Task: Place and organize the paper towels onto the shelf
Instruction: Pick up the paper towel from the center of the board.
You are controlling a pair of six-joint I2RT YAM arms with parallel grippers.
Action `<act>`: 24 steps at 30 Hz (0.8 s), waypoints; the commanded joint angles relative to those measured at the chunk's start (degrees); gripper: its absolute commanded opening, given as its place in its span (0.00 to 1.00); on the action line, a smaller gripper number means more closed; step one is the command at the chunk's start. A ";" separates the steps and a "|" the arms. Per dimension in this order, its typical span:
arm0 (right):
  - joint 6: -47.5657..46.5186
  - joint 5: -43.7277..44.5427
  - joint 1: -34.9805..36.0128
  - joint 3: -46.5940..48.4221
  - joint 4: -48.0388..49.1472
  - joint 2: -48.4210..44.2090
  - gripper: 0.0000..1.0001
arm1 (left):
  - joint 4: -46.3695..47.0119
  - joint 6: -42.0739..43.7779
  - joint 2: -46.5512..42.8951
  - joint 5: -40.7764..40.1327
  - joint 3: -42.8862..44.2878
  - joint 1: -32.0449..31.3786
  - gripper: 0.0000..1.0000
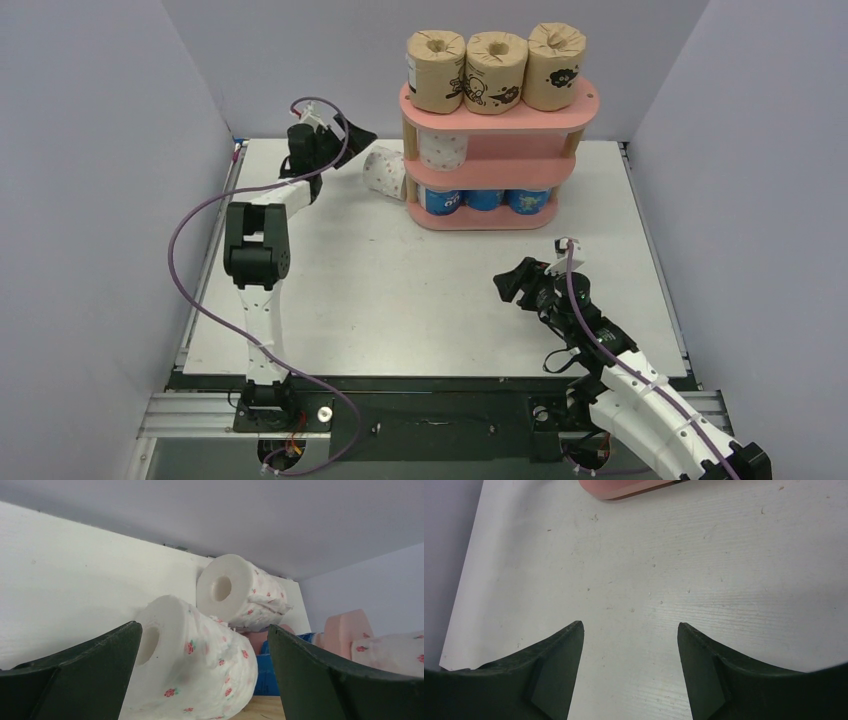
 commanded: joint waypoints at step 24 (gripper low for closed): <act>-0.18 2.27 -1.21 -0.29 -1.04 -3.52 0.62 | 18.09 -6.17 -4.11 6.17 -17.48 -2.43 0.99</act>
